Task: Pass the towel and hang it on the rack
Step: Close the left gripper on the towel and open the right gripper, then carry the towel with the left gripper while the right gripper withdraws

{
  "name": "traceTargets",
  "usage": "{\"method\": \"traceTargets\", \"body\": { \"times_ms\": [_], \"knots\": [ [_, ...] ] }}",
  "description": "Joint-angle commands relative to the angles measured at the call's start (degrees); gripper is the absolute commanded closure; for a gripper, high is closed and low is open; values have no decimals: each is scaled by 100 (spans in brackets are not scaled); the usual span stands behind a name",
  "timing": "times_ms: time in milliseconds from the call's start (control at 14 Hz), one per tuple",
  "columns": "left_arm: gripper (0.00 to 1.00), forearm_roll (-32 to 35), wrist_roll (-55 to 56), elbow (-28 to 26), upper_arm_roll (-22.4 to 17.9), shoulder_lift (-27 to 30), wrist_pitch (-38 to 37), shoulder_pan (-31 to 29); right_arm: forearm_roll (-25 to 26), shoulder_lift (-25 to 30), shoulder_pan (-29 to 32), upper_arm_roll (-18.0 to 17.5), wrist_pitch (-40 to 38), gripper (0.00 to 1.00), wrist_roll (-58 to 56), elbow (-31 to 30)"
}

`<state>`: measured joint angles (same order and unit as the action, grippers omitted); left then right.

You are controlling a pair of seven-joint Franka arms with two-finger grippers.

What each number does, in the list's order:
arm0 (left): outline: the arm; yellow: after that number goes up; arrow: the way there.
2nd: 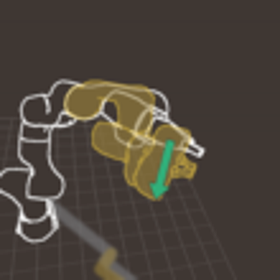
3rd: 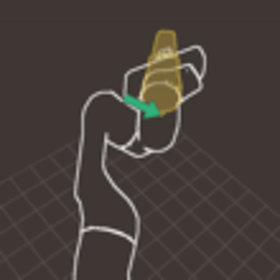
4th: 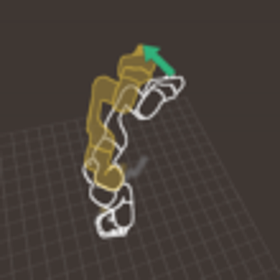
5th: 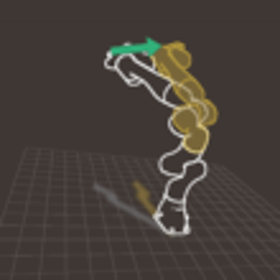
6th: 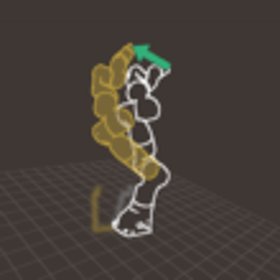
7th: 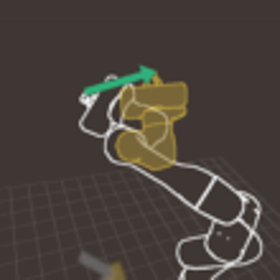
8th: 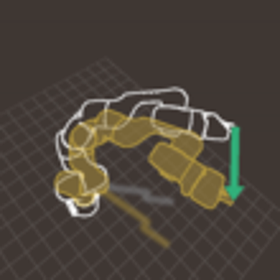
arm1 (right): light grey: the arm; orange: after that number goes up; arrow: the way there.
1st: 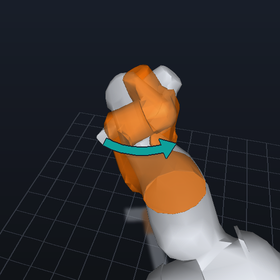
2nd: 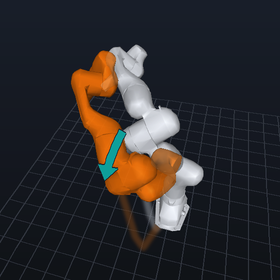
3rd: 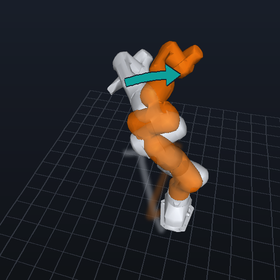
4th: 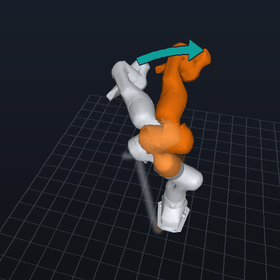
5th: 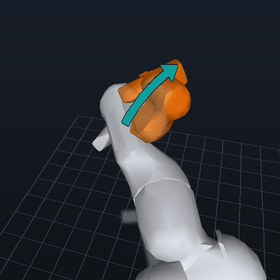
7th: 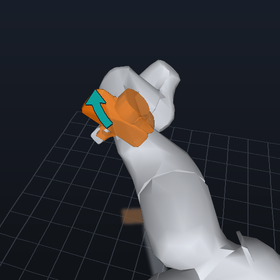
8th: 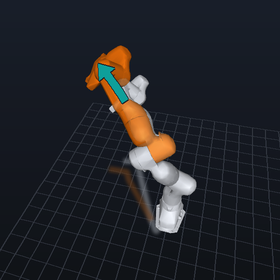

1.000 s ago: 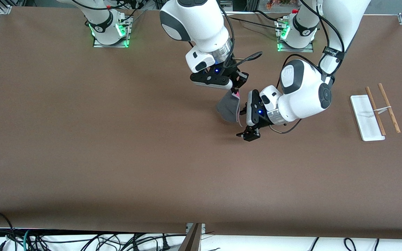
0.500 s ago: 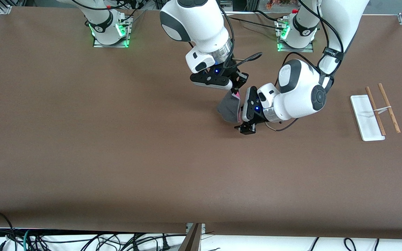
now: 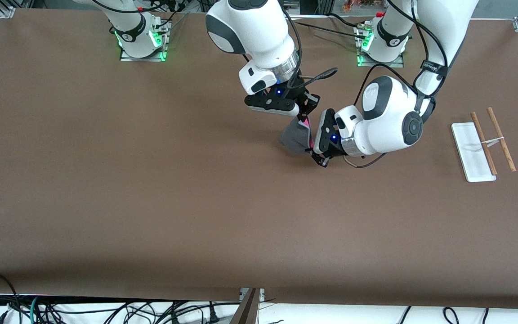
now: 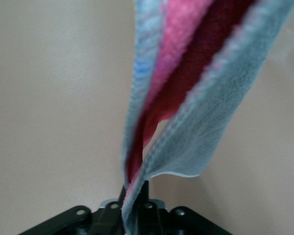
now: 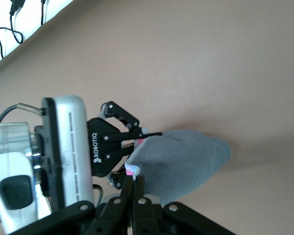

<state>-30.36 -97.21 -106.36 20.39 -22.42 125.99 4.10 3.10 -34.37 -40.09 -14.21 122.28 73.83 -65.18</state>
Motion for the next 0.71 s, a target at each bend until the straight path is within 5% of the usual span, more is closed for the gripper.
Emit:
{"method": "traceTargets", "body": {
  "times_ms": [0,214,286,357,643],
  "knots": [
    [100,145,-114,-52,18,299,-355,-208,24,-26,-34,32,33,100,35,75],
    [100,232,-132,-52,18,466,-619,-480,24,-26,-34,41,33,100,35,75],
    [100,250,-132,-52,18,519,-672,-585,24,-26,-34,41,24,75,35,75],
    [100,250,-141,-52,18,580,-829,-708,58,-8,-34,41,7,1,-35,75],
    [100,259,-316,-52,18,861,-1365,-1174,129,27,44,58,-55,0,-184,75]
  ]
}}
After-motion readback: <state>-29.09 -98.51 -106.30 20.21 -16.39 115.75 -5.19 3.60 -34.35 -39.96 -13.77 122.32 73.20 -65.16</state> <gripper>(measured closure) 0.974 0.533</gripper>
